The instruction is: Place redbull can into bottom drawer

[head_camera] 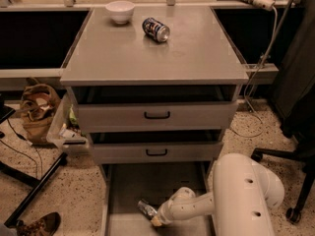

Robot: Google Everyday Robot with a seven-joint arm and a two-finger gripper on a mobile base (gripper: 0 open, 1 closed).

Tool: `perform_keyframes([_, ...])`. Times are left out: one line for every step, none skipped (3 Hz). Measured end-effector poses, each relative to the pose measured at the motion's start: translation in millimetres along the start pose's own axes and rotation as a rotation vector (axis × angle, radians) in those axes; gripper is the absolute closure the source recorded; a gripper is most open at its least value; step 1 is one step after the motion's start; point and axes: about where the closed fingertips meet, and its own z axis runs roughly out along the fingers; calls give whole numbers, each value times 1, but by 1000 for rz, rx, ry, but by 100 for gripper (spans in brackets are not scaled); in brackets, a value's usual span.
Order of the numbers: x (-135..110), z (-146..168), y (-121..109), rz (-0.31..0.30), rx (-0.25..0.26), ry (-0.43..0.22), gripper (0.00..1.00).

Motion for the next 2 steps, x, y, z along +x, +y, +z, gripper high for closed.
perform_keyframes([0,0,0,0,0,0,11])
perform_keyframes([0,0,0,0,0,0,0])
